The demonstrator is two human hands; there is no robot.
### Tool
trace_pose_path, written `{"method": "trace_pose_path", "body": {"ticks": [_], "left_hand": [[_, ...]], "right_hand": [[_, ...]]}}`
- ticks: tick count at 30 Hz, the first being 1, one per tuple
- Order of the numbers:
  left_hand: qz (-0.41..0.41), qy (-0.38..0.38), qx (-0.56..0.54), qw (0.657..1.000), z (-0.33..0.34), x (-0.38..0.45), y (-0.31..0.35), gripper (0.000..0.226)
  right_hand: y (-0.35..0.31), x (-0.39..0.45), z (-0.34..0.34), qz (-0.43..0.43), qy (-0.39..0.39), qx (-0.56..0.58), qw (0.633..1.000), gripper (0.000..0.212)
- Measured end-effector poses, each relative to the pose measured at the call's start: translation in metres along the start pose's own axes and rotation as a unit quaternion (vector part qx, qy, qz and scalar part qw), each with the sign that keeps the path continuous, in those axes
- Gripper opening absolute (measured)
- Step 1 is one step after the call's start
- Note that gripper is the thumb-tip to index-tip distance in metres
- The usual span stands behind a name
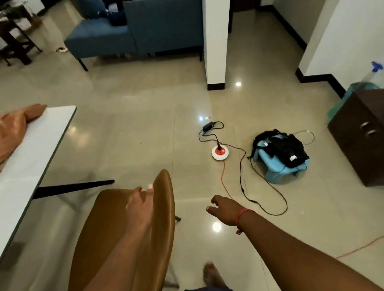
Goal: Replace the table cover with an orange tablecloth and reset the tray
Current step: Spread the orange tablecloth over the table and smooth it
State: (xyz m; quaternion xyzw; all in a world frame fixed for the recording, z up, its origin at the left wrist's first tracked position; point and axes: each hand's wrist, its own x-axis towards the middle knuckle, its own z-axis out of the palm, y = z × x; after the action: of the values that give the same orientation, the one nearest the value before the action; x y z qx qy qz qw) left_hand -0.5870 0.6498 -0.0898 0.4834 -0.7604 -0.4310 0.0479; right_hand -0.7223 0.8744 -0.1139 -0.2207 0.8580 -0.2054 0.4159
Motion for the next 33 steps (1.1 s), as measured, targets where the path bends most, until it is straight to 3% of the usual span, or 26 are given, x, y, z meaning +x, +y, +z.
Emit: {"method": "trace_pose_path", "body": {"ticks": [8,14,20,24,29,33], "left_hand": [[-0.004,-0.001,0.083,0.997,0.034,0.128,0.06,0.082],[-0.021,-0.011,0.169,0.985,0.062,0.207,0.098,0.08],[-0.079,0.014,0.234,0.969,0.047,0.268,0.121,0.085],[-0.112,0.037,0.228,0.966,0.033,0.296,0.127,0.091],[-0.212,0.087,0.214,0.95,-0.01,0.373,0.104,0.091],[-0.251,0.068,0.196,0.945,-0.043,0.451,0.098,0.101]], "right_hand": [[-0.014,0.111,-0.097,-0.008,-0.044,-0.102,0.994,0.061],[-0.041,0.225,-0.164,-0.064,-0.083,-0.165,0.981,0.069],[-0.117,0.336,-0.232,-0.178,-0.084,-0.247,0.949,0.079],[-0.16,0.387,-0.254,-0.196,-0.086,-0.294,0.932,0.085],[-0.265,0.491,-0.24,-0.268,-0.115,-0.334,0.896,0.088],[-0.341,0.559,-0.226,-0.286,-0.155,-0.379,0.866,0.09]]}}
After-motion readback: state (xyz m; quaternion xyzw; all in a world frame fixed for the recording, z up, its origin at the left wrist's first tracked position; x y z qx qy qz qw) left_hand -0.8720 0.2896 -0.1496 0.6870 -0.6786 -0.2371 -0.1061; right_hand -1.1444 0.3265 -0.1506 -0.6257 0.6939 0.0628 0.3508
